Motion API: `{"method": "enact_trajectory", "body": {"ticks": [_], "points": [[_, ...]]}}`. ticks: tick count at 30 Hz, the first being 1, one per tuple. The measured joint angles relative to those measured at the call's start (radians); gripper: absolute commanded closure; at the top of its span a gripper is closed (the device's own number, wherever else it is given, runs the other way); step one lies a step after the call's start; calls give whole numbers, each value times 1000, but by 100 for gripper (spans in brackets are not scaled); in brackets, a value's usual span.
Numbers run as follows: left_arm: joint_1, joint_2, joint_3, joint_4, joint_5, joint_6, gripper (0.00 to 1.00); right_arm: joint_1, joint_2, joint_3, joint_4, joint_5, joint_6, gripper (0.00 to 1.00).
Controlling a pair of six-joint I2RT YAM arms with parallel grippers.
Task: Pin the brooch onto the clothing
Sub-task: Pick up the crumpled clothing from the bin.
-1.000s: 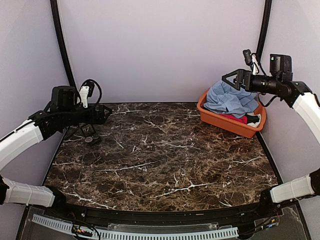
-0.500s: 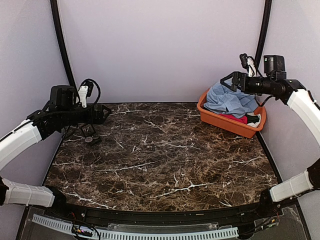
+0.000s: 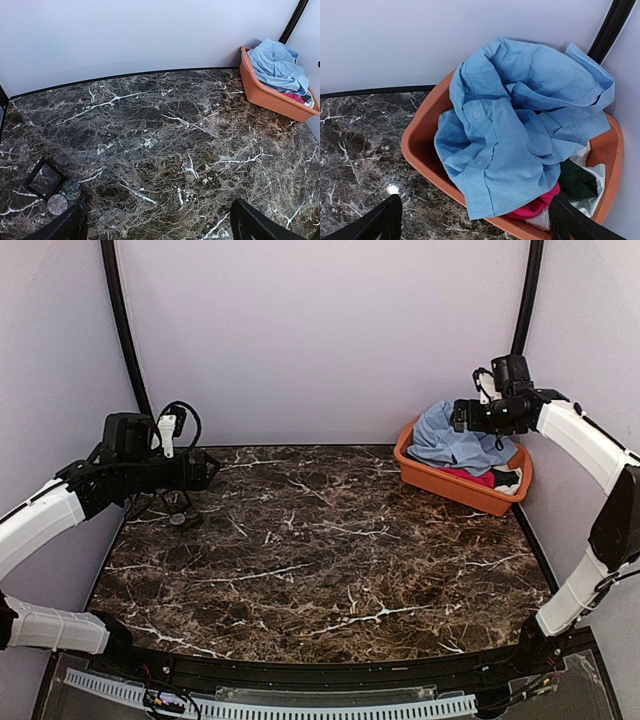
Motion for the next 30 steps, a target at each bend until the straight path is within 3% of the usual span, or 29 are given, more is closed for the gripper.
{"method": "enact_trajectory", "body": {"ticks": [10, 22, 24, 27, 30], "points": [[0, 40, 0, -38, -48, -16, 1, -25, 87, 0, -11, 50, 6, 2], [0, 40, 0, -37, -40, -17, 1, -116, 224, 8, 2, -159, 52, 10], [0, 40, 0, -36, -36, -17, 1, -116, 240, 12, 5, -174, 55, 17], [0, 40, 0, -36, -32, -17, 1, -115, 266, 23, 8, -193, 59, 42], [0, 41, 0, -36, -28, -17, 1, -116, 294, 40, 13, -214, 58, 78]]}}
